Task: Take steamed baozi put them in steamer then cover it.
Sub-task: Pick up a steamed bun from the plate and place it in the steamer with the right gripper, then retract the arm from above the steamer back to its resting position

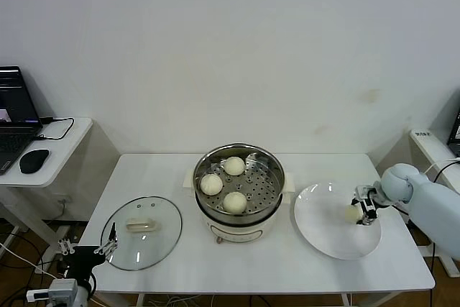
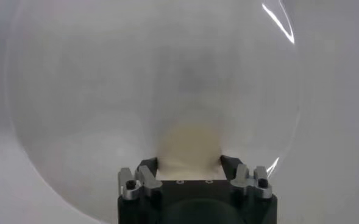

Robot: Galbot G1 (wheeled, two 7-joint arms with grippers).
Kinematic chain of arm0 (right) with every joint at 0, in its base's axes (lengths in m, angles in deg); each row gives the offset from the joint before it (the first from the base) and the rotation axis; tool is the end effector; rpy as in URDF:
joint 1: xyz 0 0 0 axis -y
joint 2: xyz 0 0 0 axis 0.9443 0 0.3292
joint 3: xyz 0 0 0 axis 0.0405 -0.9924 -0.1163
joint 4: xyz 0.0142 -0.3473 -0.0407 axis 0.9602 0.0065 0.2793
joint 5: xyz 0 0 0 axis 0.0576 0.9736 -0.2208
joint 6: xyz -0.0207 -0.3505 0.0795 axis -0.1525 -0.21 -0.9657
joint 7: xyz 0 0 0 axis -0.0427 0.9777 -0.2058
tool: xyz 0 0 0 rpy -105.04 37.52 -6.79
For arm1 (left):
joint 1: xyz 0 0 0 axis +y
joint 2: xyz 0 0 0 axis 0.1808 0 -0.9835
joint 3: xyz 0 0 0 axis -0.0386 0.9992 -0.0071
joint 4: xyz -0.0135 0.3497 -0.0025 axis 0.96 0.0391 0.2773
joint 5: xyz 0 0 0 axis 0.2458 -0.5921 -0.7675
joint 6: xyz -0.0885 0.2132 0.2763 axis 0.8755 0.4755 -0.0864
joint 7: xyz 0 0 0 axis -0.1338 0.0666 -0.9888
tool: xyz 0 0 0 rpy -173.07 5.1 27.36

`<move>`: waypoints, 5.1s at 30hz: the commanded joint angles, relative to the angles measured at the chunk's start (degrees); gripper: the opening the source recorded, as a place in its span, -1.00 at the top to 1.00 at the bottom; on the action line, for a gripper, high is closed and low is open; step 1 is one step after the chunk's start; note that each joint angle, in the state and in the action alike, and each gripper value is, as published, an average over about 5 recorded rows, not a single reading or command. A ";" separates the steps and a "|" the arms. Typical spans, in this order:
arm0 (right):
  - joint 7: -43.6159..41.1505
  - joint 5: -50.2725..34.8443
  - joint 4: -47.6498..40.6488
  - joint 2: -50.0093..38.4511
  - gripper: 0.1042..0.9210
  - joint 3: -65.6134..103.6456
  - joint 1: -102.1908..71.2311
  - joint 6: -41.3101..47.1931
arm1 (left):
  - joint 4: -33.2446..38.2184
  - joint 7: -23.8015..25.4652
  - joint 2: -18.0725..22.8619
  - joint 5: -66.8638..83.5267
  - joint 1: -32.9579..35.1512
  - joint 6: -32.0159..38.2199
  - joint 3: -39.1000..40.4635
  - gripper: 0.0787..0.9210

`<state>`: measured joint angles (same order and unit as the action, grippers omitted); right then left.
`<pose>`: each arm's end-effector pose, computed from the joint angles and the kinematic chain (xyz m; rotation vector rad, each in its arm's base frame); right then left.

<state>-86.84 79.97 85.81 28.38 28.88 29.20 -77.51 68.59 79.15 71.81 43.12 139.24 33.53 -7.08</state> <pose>0.4911 -0.2353 -0.2446 1.1027 -1.3921 1.4011 0.1533 0.1187 -0.2844 0.2467 -2.8778 -0.3926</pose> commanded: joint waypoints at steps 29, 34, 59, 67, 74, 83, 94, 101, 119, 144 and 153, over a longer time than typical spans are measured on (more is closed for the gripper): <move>13.05 -47.11 30.15 12.76 -0.24 -41.33 51.96 30.17 | 0.55 0.11 -0.68 0.34 -1.77 -0.01 1.08 -0.77; 15.73 -47.27 27.46 15.67 -0.24 -40.46 47.01 32.37 | 0.67 0.09 -0.42 0.31 -1.49 0.06 0.80 -0.77; 18.04 -40.16 15.96 20.61 -0.23 -37.98 34.50 31.36 | -0.21 0.07 -0.25 0.59 -1.81 0.20 0.07 -0.77; 19.50 -40.87 17.09 19.19 -0.25 -35.58 34.34 30.96 | 0.05 0.03 -0.18 0.65 -1.76 0.20 -0.16 -0.77; 19.54 -43.06 24.79 12.47 -0.65 -30.99 38.24 30.48 | 0.17 0.04 -0.36 1.04 -1.85 0.19 -0.70 -0.77; 44.14 -50.48 41.53 -6.45 -0.76 -8.40 15.45 24.26 | -0.48 -0.53 -0.07 2.01 -2.59 2.68 -0.44 -0.77; 53.25 -37.45 46.55 0.84 -0.76 56.18 -55.04 -1.13 | -3.24 -1.05 2.28 1.50 -3.74 8.78 -0.04 -0.77; 47.16 -26.20 42.35 24.06 -0.76 74.48 -70.33 -17.06 | -5.43 -1.64 3.09 -4.48 -3.73 10.24 1.51 -0.77; 51.57 -21.37 41.23 45.32 -0.76 86.26 -82.56 -20.51 | -10.52 -2.71 -0.22 -80.01 3.83 15.96 -2.32 -0.77; 53.86 -14.97 38.96 50.42 -0.76 90.02 -84.91 -23.06 | -30.01 -2.70 -4.61 -78.10 -16.54 17.78 12.37 -0.77; 53.65 -14.11 38.83 52.00 -0.76 90.94 -85.35 -23.57 | -35.45 -2.13 -6.32 -76.77 -22.25 17.74 13.57 -0.77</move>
<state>-33.52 64.88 124.80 78.63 118.58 -55.34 -100.56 39.99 76.72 66.75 -32.94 123.66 51.04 3.86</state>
